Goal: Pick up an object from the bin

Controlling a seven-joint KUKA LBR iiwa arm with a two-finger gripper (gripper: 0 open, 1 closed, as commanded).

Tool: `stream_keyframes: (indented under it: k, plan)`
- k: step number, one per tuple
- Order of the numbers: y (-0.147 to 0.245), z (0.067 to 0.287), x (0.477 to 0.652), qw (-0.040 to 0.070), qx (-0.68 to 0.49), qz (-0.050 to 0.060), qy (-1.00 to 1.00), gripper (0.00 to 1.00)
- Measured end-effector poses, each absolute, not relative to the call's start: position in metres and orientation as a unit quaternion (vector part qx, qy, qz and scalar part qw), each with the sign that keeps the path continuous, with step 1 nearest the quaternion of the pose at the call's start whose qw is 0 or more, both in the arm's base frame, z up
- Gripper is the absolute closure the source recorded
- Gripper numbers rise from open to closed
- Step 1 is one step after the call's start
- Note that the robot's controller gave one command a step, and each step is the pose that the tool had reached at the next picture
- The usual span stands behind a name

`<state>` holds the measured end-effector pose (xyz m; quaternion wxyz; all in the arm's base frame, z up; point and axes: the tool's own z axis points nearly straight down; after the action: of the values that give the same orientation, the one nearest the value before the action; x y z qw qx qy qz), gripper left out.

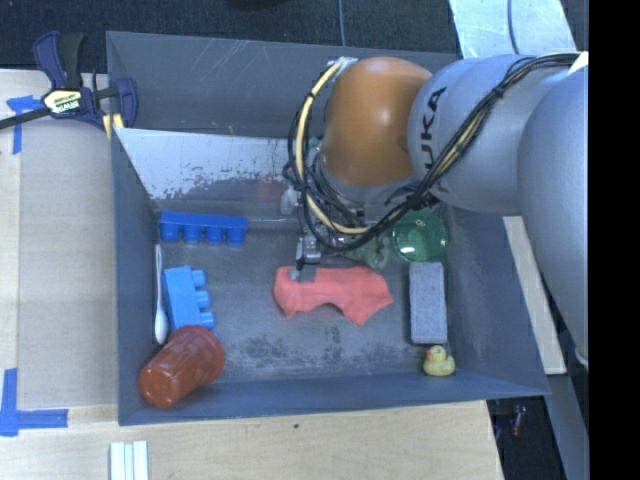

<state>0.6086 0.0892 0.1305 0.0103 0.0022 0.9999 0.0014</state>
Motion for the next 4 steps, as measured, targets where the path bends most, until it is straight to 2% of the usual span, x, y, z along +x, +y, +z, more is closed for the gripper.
stream_keyframes:
  k: [1, 2, 3, 4]
  plan:
    - [0.028, 0.108, 0.597, 0.004, -0.082, 0.001, 0.997, 0.0]
    - [0.006, 0.102, 0.6, 0.011, -0.029, 0.002, 1.0, 0.0]
    - [-0.015, 0.077, 0.602, 0.02, -0.003, 0.005, 1.0, 0.0]
    - [-0.016, 0.076, 0.604, 0.023, -0.032, 0.003, 0.999, 0.0]
